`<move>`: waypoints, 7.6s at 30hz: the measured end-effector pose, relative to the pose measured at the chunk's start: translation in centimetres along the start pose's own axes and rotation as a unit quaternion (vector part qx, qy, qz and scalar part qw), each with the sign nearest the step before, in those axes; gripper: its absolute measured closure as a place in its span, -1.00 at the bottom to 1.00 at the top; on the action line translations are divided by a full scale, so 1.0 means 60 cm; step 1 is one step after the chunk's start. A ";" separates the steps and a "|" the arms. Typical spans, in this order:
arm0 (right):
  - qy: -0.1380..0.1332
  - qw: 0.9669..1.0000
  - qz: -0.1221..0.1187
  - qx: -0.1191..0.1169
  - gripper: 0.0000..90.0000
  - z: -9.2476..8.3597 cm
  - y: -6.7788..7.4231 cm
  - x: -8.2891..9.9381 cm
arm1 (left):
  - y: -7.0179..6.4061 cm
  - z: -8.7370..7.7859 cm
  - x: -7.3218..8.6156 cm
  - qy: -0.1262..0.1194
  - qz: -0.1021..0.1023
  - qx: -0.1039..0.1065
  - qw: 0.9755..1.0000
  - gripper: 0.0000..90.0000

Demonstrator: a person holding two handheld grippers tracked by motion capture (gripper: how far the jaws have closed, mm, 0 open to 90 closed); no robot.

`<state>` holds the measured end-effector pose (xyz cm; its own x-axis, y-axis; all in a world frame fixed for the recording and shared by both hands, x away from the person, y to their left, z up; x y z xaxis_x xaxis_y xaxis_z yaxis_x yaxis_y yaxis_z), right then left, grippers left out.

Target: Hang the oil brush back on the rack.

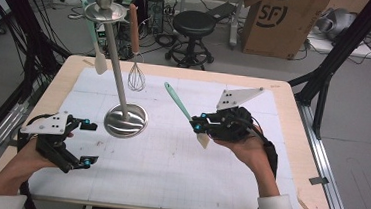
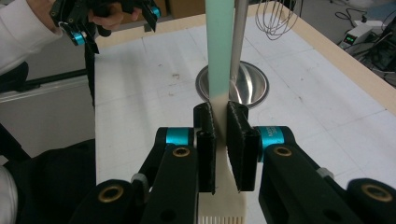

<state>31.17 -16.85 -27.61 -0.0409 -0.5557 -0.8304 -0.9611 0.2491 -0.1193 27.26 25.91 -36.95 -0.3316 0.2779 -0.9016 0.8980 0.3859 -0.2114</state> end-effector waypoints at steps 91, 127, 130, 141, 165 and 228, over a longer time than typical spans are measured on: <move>-0.069 0.997 0.017 0.008 0.82 0.055 0.010 -0.049 | -0.077 0.150 -0.279 -0.028 -0.007 0.009 1.000 0.07; -0.063 0.998 0.016 0.020 0.82 0.074 0.016 -0.052 | -0.067 0.157 -0.289 -0.007 -0.039 -0.005 0.999 0.82; -0.060 0.998 0.017 0.015 0.82 0.083 0.019 -0.056 | -0.072 0.158 -0.290 -0.002 -0.023 -0.013 1.000 0.87; -0.069 0.997 0.022 -0.014 0.13 0.084 0.019 -0.044 | -0.070 0.136 -0.288 0.009 0.009 0.014 1.000 0.87; -0.040 0.999 0.019 0.004 -1.00 0.026 0.010 0.037 | -0.027 0.003 -0.287 0.037 0.030 0.004 0.999 0.87; -0.027 0.997 0.049 0.049 -1.00 -0.045 -0.008 0.123 | 0.073 -0.070 -0.361 0.067 -0.008 0.006 0.998 0.88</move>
<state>30.58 -23.17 -32.20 -0.1160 -0.4826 -0.8681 -0.9222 0.3771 -0.0863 37.17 25.26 -16.79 -0.3814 0.3879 -0.8391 0.8955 0.3802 -0.2313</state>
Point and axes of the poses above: each handheld gripper's, and its own axes: z roughly forward along the jaws, x roughly out of its underside, y roughly to its left, the point moved 1 cm from there along z, roughly forward along the jaws, and after that the axes turned 10 degrees about -z, right-handed, at the moved point
